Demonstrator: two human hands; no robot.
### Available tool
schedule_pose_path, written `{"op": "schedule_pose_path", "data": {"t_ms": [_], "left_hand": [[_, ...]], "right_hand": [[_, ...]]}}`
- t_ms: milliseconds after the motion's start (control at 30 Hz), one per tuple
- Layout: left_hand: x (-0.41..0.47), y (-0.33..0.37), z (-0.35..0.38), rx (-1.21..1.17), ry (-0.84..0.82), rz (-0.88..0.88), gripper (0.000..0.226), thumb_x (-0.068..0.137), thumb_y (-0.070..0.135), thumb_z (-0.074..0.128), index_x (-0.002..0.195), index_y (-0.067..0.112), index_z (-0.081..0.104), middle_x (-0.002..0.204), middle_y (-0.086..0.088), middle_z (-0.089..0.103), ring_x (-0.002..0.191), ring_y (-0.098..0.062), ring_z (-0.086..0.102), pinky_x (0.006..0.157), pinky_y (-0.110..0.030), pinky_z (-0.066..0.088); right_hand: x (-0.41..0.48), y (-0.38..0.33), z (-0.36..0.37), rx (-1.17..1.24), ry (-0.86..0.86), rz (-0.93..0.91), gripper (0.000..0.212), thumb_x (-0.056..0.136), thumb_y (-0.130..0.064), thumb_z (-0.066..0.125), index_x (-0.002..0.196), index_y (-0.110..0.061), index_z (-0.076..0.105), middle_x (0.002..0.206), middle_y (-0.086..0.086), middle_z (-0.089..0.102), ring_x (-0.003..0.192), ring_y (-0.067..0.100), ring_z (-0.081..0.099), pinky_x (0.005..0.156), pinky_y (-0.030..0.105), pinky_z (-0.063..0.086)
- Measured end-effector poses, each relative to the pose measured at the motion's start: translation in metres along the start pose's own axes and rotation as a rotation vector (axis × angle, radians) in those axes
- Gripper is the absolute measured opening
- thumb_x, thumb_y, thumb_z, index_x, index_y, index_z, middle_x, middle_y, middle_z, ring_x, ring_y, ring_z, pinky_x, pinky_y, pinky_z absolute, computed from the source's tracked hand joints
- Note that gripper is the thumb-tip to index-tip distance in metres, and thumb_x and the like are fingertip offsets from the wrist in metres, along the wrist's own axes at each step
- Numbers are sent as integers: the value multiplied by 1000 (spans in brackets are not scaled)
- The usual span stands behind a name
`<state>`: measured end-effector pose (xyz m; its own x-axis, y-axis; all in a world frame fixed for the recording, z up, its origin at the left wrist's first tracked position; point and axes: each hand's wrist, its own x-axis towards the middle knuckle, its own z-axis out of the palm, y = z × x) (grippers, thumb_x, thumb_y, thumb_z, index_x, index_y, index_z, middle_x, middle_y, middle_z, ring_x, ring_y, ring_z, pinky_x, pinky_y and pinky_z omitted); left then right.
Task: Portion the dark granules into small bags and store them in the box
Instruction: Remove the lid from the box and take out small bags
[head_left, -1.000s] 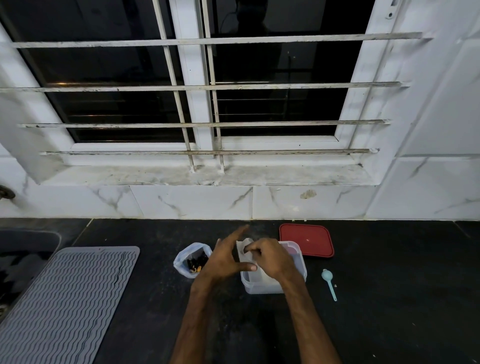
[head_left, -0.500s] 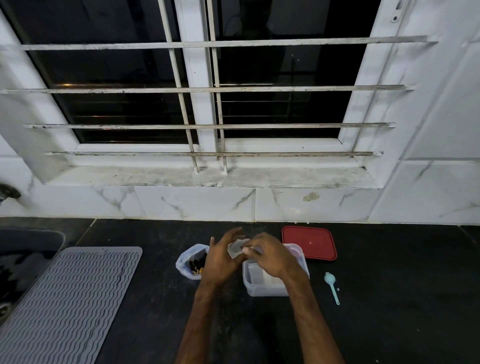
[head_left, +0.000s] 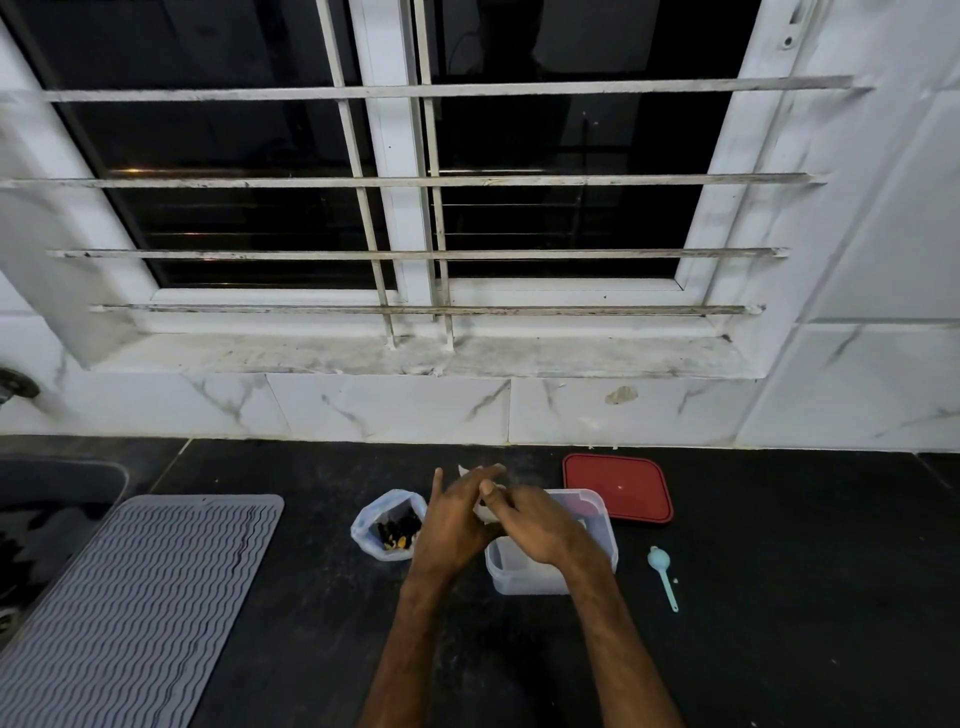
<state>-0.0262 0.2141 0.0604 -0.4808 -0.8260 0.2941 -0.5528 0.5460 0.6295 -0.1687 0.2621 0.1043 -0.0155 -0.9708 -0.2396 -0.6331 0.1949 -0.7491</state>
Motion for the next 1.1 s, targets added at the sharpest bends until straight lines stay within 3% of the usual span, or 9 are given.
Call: {"op": "schedule_pose_path", "data": {"t_ms": [167, 267, 367, 433, 500, 633, 700, 867, 1100], "left_hand": [[-5, 3, -2, -98, 80, -87, 43, 84, 29, 71, 126, 31, 60, 122, 16, 66, 117, -1, 58, 122, -54, 7], [-7, 0, -9, -150, 126, -139, 51, 81, 45, 72, 128, 37, 55, 118, 27, 63, 113, 5, 58, 122, -45, 6], [-12, -8, -16, -210, 177, -174, 56, 79, 55, 69, 130, 41, 49, 116, 33, 62, 113, 11, 56, 123, -45, 10], [-16, -11, -20, -254, 191, -209, 57, 80, 55, 69, 132, 43, 47, 118, 33, 61, 116, 6, 56, 121, -50, 21], [-24, -15, -22, -271, 189, -215, 58, 81, 58, 67, 133, 44, 46, 120, 31, 61, 118, 1, 57, 113, -51, 37], [-51, -25, -15, -237, 75, -261, 49, 88, 47, 65, 132, 46, 43, 114, 22, 66, 113, -3, 60, 98, -42, 52], [-65, -27, -5, -196, -20, -289, 55, 86, 53, 65, 134, 45, 41, 111, 24, 67, 113, -3, 60, 97, -39, 52], [-88, -19, 25, -145, -210, -313, 74, 77, 59, 70, 140, 36, 36, 121, 20, 60, 112, -2, 52, 106, -32, 41], [-99, -7, 52, -261, -249, -505, 84, 78, 43, 76, 147, 37, 29, 136, 12, 55, 124, -7, 52, 108, -34, 44]], "right_hand": [[-2, -4, -3, 62, -34, -12, 67, 87, -72, 31, 125, -28, 64, 124, -4, 67, 112, 11, 62, 101, 34, 49], [-9, -1, -25, 172, 20, -67, 57, 92, -64, 34, 118, -28, 70, 114, -13, 69, 104, -1, 62, 90, 23, 49], [-19, 18, -63, 309, 253, -33, 40, 98, -49, 44, 111, -23, 71, 109, -11, 68, 99, 1, 61, 76, 14, 46], [-25, 48, -80, 238, 520, 54, 35, 100, -39, 50, 108, -13, 72, 103, 2, 72, 97, 18, 66, 76, 22, 47], [-32, 94, -86, 114, 666, 264, 36, 100, -33, 52, 114, -5, 69, 110, 14, 70, 104, 32, 64, 85, 32, 45], [-41, 191, -61, -25, 527, 735, 43, 94, -39, 58, 111, 0, 66, 118, 23, 65, 111, 38, 59, 95, 41, 47], [-41, 216, -40, -61, 444, 835, 55, 89, -48, 62, 116, -1, 62, 125, 24, 60, 116, 40, 55, 100, 44, 45], [-43, 202, -11, -71, 450, 823, 68, 85, -40, 72, 134, -1, 47, 143, 25, 35, 131, 45, 37, 106, 48, 35], [-36, 195, 4, -183, 460, 753, 52, 88, -35, 68, 132, -12, 51, 140, 18, 41, 127, 39, 44, 99, 48, 43]]}}
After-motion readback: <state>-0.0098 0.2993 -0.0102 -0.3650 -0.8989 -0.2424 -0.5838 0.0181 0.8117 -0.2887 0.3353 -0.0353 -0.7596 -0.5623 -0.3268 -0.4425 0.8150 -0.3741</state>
